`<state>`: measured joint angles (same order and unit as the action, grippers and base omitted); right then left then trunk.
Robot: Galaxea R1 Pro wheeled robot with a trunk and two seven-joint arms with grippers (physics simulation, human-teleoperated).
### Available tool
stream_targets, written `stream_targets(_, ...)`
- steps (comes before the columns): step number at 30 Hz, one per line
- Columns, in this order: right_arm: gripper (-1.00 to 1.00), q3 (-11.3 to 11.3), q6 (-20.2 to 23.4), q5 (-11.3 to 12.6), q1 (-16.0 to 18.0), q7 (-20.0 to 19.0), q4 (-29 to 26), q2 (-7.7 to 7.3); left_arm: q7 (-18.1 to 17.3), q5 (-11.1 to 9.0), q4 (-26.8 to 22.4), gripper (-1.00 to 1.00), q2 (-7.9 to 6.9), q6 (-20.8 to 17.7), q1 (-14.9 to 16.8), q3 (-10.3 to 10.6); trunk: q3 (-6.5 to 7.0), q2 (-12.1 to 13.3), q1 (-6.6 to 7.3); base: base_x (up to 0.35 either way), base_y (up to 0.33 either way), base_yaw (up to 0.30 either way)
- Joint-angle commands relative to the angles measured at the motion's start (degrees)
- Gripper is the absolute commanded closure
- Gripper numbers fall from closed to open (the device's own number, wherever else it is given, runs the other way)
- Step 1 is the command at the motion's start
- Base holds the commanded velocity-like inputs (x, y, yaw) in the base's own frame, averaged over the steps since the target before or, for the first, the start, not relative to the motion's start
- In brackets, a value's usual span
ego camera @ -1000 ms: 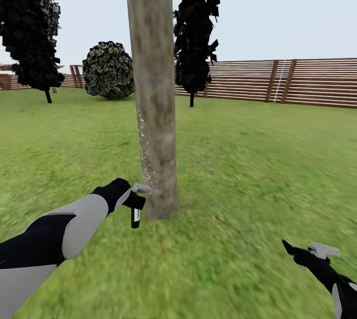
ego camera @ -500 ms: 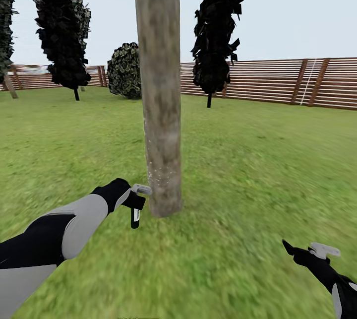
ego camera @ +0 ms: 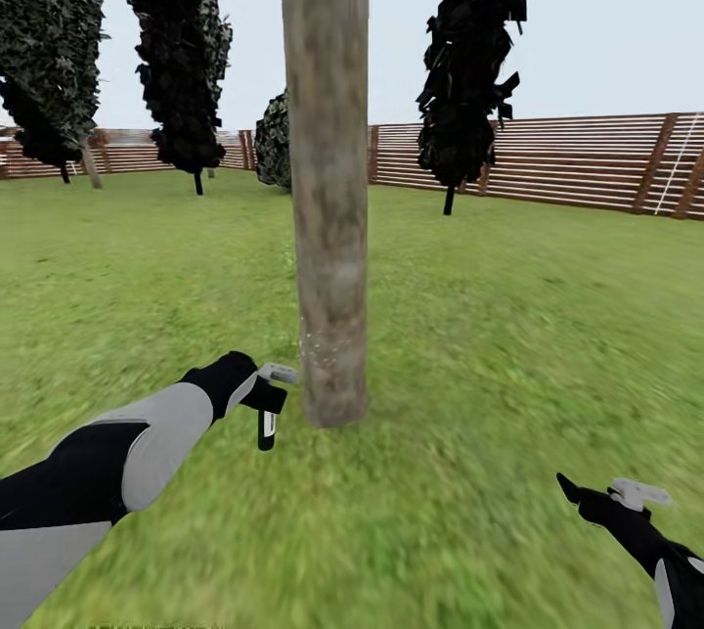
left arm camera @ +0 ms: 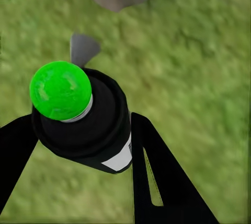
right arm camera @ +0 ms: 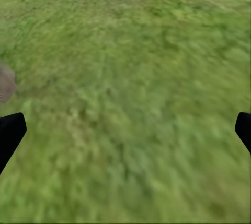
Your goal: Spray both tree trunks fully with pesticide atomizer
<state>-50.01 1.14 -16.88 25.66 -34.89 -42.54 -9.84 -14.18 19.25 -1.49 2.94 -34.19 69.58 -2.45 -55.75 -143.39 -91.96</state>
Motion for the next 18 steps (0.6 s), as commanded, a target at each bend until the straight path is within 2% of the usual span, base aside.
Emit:
stream_targets(1, -1.00, 0.00, 0.00, 0.00, 0.00, 0.00, 0.00, 0.00, 0.02, 0.00, 0.00, 1.00, -0.02, 0.00, -0.01, -0.01, 0.00, 0.00, 0.00, 0.083, -0.324, 0.260)
stream_targets(6, -1.00, 0.00, 0.00, 0.00, 0.00, 0.02, 0.00, 0.00, 0.02, 0.00, 0.00, 1.00, 0.04, 0.00, -0.05, -0.01, 0.00, 0.00, 0.00, 0.081, -0.324, 0.198)
stream_targets(15, -1.00, 0.00, 0.00, 0.00, 0.00, 0.02, 0.00, -0.01, 0.00, -0.04, 0.01, 1.00, 0.05, 0.00, -0.06, 0.01, 0.00, 0.00, 0.00, 0.004, -0.324, 0.008)
stream_targets(18, -1.00, 0.00, 0.00, 0.00, 0.00, 0.14, 0.00, -0.07, -0.01, -0.08, 0.00, 1.00, 0.02, 0.00, -0.09, -0.01, 0.00, 0.00, 0.00, 0.000, -0.119, 0.000)
